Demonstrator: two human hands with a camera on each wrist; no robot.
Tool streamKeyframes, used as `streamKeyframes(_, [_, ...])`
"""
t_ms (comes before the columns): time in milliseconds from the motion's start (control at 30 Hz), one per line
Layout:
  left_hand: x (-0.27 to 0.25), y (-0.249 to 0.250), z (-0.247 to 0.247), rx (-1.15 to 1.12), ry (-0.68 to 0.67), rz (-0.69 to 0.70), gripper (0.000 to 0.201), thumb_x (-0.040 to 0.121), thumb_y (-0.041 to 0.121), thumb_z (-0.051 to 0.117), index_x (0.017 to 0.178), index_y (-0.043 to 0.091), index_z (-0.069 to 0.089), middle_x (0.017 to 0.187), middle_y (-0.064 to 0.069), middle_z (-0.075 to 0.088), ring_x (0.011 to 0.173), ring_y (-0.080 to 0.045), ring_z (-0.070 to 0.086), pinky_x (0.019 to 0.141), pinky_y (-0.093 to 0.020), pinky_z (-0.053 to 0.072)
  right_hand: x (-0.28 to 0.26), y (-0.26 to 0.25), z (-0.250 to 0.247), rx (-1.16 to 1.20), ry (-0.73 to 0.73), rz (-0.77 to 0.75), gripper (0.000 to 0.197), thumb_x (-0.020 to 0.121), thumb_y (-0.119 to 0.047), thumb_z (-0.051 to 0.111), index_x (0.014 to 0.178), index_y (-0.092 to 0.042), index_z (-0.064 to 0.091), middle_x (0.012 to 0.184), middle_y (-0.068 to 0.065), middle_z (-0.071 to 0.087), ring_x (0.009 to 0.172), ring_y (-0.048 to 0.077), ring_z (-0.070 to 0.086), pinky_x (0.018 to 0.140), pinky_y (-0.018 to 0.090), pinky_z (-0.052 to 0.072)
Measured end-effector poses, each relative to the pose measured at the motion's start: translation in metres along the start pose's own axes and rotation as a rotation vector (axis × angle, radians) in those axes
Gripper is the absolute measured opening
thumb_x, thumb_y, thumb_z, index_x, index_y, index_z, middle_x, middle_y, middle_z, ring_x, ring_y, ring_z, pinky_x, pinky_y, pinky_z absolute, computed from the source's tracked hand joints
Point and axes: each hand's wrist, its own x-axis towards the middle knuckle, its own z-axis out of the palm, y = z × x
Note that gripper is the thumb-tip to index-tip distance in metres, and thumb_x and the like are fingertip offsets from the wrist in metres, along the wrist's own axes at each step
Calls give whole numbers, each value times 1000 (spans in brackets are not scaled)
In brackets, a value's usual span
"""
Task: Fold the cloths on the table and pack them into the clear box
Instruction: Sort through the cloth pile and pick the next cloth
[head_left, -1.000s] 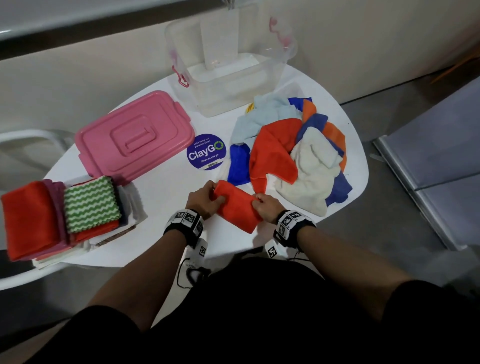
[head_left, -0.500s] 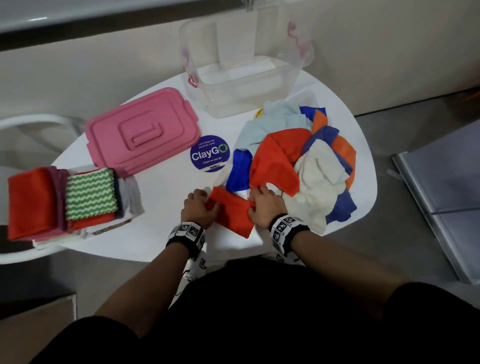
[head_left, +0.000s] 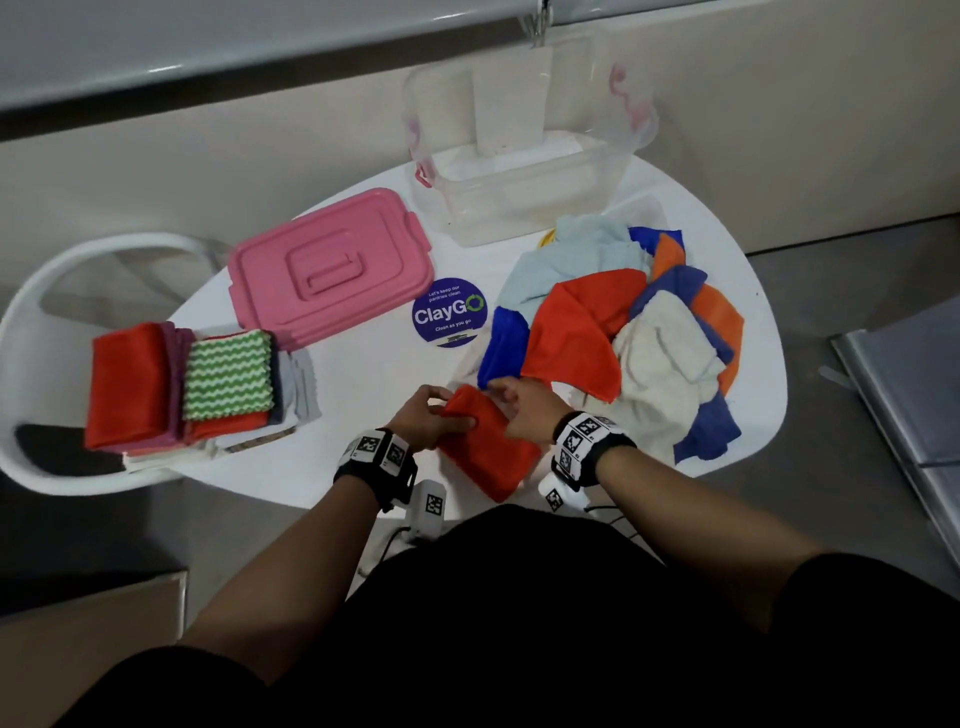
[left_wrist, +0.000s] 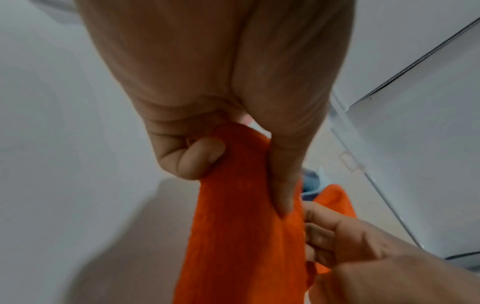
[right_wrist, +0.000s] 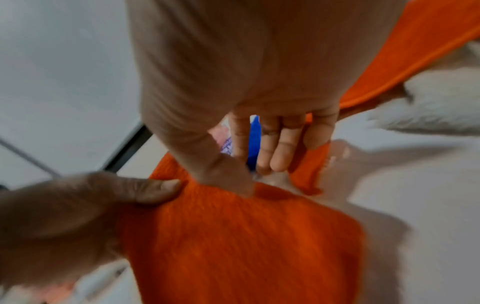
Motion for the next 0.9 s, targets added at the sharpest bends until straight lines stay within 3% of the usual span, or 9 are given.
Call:
streamKeyframes(67, [-10,8,-11,-75,-24,56,53,59,18,87,95,23,50,82,-3,67,61,-17,53,44,-23,33,2,-20,0,241,-51,-1,75,66,-24,79,136,-29,52,121,-1,62,110,18,60,95,32,50])
streamKeyframes(133, [-21,15,-26,-167,10,101,48,59,12,86,92,25,53,76,-1,68,60,-18,53,47,-23,34,7,-38,5,387,-172,28,58,77,-31,79,131,-26,57,118,0,67,108,21,64,98,33,50])
streamKeyframes(233, [-35,17,-63,-273,109,158,42,63,13,87,88,25,56,80,-6,71,67,-22,61,59,-28,45,8,-67,19,399,-280,11,50,89,-48,66,129,-19,58,120,3,68,106,22,66,100,37,51])
streamKeyframes(333, [-45,15,-109,-277,222,207,41,56,29,89,85,25,60,83,-10,71,73,-24,65,68,-34,53,11,-102,37,463,-297,-28,52,97,-47,54,138,-15,48,131,7,62,113,24,62,98,34,48])
streamKeyframes(433, [-49,10,-161,-267,342,285,30,66,17,86,83,23,62,80,-4,70,73,-20,66,72,-34,54,23,-145,59,439,-340,-85,50,101,-47,46,137,-14,45,122,11,65,94,23,67,85,34,54])
streamKeyframes(500, [-50,9,-201,-149,408,327,27,75,9,81,83,25,62,80,-1,67,75,-18,63,74,-31,51,32,-175,73,360,-379,-118,46,102,-47,42,133,-13,43,110,15,69,72,22,67,67,31,52])
streamKeyframes(600, [-52,14,-262,182,433,387,25,81,10,77,89,25,59,89,3,64,86,-13,59,81,-25,48,44,-222,94,428,-425,-129,34,104,-34,44,129,-12,40,101,14,68,64,17,67,60,29,50])
streamKeyframes(767, [-44,31,-323,620,524,434,21,82,16,71,100,24,63,98,1,68,90,-20,61,81,-27,45,72,-280,120,707,-365,-59,28,102,-15,52,127,-8,43,106,16,62,70,26,65,53,32,57])
streamKeyframes(900, [-31,27,-347,925,502,423,23,85,24,67,108,25,61,107,2,69,101,-25,63,90,-34,47,93,-299,141,726,-315,-18,29,99,-9,56,126,-7,44,116,15,60,78,26,67,55,35,61])
